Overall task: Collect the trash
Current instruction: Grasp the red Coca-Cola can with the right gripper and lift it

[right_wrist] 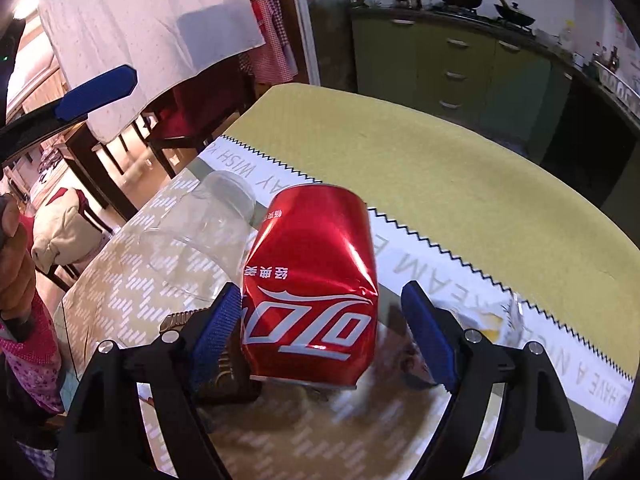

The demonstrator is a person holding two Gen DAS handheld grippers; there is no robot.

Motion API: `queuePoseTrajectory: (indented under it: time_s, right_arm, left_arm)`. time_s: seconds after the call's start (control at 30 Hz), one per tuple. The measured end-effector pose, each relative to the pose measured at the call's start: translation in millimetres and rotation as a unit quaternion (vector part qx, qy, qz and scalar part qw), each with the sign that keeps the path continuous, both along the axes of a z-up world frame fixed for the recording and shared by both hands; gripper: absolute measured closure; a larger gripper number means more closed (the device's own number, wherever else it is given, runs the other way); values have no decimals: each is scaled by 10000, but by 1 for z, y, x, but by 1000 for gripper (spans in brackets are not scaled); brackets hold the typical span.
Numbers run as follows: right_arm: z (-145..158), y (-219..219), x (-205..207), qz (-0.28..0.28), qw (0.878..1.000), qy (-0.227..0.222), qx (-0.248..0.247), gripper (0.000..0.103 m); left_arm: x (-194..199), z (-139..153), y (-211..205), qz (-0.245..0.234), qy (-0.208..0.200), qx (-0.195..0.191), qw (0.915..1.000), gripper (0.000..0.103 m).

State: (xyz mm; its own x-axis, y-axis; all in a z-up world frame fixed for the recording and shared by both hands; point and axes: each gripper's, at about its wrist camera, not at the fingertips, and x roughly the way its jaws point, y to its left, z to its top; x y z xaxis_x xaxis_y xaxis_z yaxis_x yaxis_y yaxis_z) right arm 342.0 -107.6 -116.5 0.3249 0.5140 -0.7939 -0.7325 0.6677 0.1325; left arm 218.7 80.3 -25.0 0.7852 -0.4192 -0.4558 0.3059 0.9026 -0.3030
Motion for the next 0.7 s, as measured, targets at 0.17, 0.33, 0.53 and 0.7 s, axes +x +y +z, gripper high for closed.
queuePoseTrajectory:
  time_s: [0.17, 0.33, 0.53, 0.7]
  right_arm:
    - [2, 5, -3, -36, 10000, -66, 38, 21]
    - [-3, 12, -1, -169, 9996, -40, -207, 21]
    - [-17, 16, 14, -372, 9982, 254, -403, 21]
    - [-20, 11, 17, -553, 9974, 303, -346, 33]
  left_arm:
    - [2, 0, 0, -11, 19, -51, 10000, 11]
    - [2, -1, -2, -51, 47, -51, 10000, 11]
    - [3, -4, -7, -132, 76, -30, 9999, 11]
    - [2, -6, -7, -144, 97, -31, 9998, 11]
